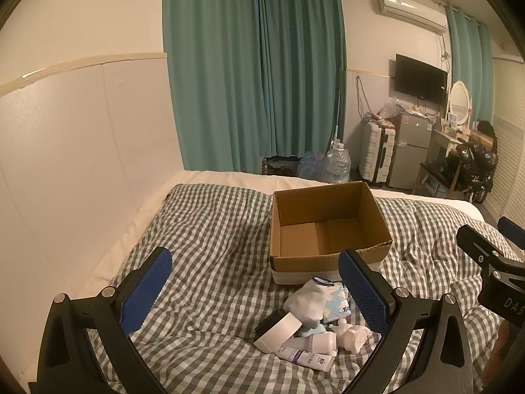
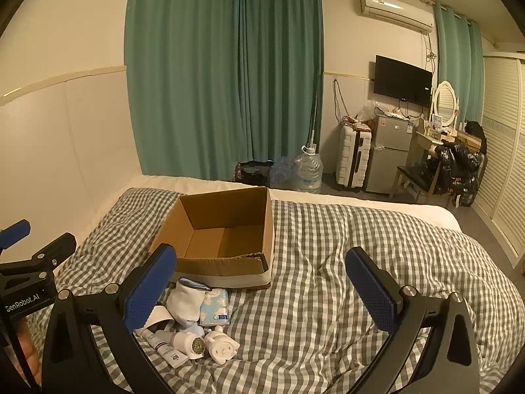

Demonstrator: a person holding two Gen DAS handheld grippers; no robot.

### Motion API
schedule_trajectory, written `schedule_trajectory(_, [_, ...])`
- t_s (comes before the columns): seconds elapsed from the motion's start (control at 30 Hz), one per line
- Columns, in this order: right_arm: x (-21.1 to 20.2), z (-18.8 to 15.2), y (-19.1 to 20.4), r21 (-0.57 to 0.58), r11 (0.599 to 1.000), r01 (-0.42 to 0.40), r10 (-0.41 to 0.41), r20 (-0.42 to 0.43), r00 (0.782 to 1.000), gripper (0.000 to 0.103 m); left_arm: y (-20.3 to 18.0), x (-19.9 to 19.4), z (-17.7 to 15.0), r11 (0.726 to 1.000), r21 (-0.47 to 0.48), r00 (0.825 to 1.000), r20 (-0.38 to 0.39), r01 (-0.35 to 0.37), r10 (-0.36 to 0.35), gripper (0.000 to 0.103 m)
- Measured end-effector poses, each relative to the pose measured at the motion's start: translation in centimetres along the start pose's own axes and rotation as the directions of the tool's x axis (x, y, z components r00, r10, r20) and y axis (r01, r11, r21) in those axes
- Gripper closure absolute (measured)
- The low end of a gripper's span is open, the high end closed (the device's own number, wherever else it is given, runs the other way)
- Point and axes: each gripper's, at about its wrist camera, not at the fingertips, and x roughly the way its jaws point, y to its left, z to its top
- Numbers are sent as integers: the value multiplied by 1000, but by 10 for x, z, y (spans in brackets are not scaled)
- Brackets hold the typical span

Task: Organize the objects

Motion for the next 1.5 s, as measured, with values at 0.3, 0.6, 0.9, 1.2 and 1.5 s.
schedule_trajectory(0.3, [-1,-1,0,3,1000,12,-12,-3,1000,0,-2,1,-1,1000,13,1000,-10,-22,22,0])
schedule_trajectory(0.6, [-2,0,0,4,1000,15,-15,0,1000,0,-4,2,-1,999,21,1000,-14,-28,28,0])
schedule_trajectory(0.9, [-2,1,-1,13,1000,26,-26,2,1000,0,-2,1,1,1000,8,1000,-12,-26,26,0])
schedule_trajectory(1.2, [-1,1,-1,15,1000,24,-24,1,1000,0,-4,2,5,1000,14,1000,1,-27,27,0])
schedule_trajectory(1.5, [3,0,-2,17,1000,22,-22,-3,1000,0,-7,4,7,1000,12,1000,8,-22,22,0])
